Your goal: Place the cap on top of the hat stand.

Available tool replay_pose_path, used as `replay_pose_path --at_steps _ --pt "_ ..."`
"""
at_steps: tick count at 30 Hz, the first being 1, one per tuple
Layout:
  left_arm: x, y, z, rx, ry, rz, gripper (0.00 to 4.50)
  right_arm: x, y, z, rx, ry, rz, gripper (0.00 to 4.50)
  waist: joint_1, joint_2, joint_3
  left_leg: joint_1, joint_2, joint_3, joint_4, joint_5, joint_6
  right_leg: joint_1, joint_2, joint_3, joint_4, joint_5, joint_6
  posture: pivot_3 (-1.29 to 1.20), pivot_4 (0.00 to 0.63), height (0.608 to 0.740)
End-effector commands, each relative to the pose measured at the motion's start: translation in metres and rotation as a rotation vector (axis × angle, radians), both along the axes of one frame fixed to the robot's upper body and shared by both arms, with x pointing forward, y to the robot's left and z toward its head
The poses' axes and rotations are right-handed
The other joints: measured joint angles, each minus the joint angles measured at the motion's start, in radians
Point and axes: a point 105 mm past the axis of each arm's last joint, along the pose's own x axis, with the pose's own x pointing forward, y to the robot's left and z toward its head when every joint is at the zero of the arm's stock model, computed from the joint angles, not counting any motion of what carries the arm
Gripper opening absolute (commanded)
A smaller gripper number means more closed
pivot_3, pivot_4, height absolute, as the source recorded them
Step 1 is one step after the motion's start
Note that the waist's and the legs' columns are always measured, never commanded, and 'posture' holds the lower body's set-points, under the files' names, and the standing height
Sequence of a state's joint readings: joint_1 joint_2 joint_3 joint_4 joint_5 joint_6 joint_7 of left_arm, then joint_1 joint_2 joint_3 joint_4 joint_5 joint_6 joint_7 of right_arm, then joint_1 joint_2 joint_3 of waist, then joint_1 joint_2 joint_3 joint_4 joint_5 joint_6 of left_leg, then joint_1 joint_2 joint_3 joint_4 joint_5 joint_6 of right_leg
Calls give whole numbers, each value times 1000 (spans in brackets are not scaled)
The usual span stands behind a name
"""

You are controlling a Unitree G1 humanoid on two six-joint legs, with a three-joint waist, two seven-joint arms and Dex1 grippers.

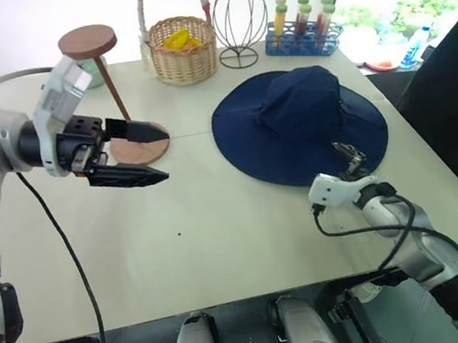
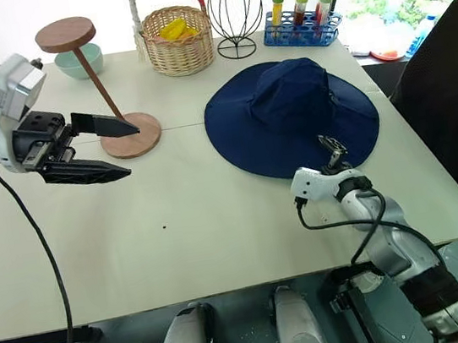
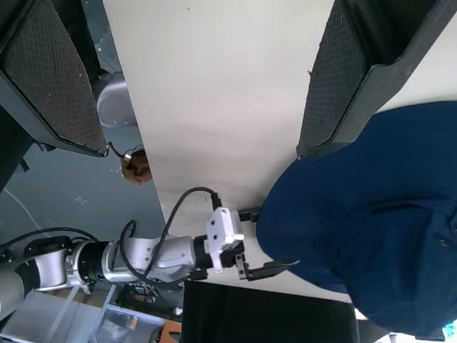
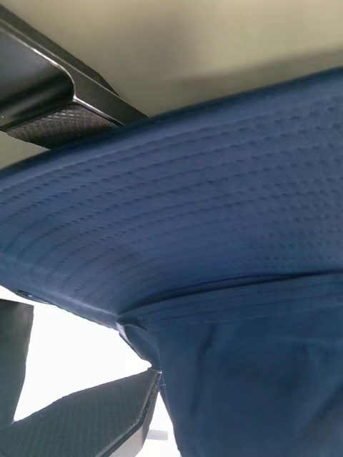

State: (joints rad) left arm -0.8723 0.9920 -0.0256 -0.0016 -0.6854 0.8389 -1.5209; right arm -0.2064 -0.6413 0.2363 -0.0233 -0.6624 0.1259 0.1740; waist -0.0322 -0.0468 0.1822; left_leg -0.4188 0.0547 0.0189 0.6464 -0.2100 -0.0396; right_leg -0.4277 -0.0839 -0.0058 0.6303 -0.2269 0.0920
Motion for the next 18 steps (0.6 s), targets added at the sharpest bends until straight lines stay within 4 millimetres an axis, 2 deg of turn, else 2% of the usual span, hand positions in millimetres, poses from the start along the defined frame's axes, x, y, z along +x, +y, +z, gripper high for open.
replay_pose_path --at_steps 1,3,4,10,18 --pt "-2 0 10 -3 -56 -2 4466 3 8 -26 18 98 22 4253 -7 0 0 0 0 0 0 0 0 0 0 0 0 0 0 0 150 740" --pt "-2 -1 10 -5 -57 0 4500 6 11 -29 24 109 34 3635 -11 0 0 0 0 -1 0 0 0 0 1 0 0 0 0 0 150 740" --pt "-2 -1 11 -6 -57 0 4500 6 13 -30 25 113 40 3184 -12 0 0 0 0 -1 -1 0 0 0 1 1 0 0 0 0 150 740" --pt "-3 1 10 -6 -65 8 4500 6 19 -32 51 117 51 141 -14 -1 -1 2 2 0 -1 -1 1 1 2 1 0 0 0 0 150 740" --pt "0 -1 12 -10 -75 15 4500 6 22 -34 74 130 54 62 -13 -2 -1 4 3 0 -2 -1 1 2 3 1 0 0 0 0 150 740"
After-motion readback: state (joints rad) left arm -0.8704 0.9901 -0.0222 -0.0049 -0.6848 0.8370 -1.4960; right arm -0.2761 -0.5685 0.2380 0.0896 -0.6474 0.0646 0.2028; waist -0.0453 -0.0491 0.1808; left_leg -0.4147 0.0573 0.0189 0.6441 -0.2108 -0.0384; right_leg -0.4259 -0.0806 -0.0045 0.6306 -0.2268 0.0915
